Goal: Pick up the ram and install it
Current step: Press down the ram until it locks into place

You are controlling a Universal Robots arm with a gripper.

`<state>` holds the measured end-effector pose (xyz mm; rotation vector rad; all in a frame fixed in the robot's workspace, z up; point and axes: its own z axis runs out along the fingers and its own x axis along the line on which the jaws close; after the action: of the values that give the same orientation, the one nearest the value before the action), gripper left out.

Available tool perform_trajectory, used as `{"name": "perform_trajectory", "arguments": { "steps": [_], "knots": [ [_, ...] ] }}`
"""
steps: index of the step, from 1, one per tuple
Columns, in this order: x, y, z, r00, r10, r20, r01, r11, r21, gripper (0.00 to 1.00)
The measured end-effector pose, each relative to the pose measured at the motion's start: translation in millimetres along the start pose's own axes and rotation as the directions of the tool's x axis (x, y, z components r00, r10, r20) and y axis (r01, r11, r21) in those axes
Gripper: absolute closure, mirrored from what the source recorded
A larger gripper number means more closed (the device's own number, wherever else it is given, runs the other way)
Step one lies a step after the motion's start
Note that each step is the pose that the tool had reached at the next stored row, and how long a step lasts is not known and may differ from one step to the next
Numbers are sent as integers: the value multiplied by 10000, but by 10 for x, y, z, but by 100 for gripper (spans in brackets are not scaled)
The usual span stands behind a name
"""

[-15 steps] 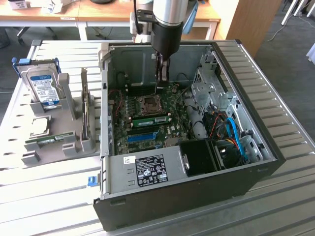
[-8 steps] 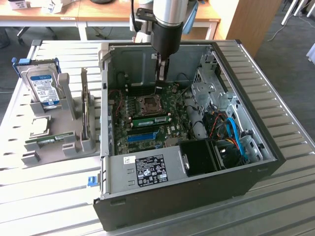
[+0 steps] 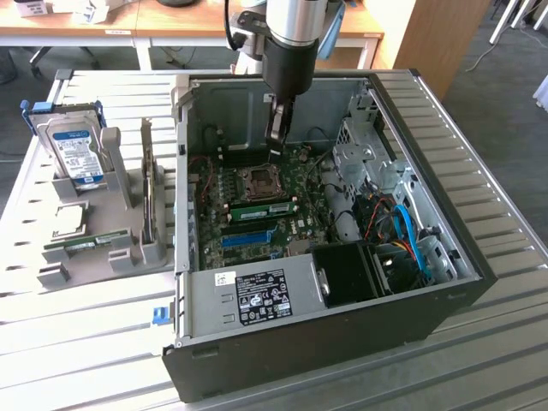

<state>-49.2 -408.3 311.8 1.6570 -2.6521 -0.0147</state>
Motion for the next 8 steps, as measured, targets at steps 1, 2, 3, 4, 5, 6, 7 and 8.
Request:
{"name": "perform_trajectory", "arguments": {
  "steps": [1,2,3,4,5,6,7,8],
  "knots": [
    [0,0,1,9998,175,3,-175,9998,-1,89],
    [0,0,1,9994,344,6,-344,9994,-2,89],
    [0,0,1,9987,511,8,-511,9987,-4,89],
    [0,0,2,9977,673,11,-673,9977,-5,89],
    [0,0,2,9966,825,13,-825,9966,-6,89],
    [0,0,2,9952,974,15,-974,9952,-8,89],
    [0,0,2,9938,1109,17,-1109,9938,-9,89],
    [0,0,3,9922,1250,19,-1250,9922,-10,89]
  ]
}}
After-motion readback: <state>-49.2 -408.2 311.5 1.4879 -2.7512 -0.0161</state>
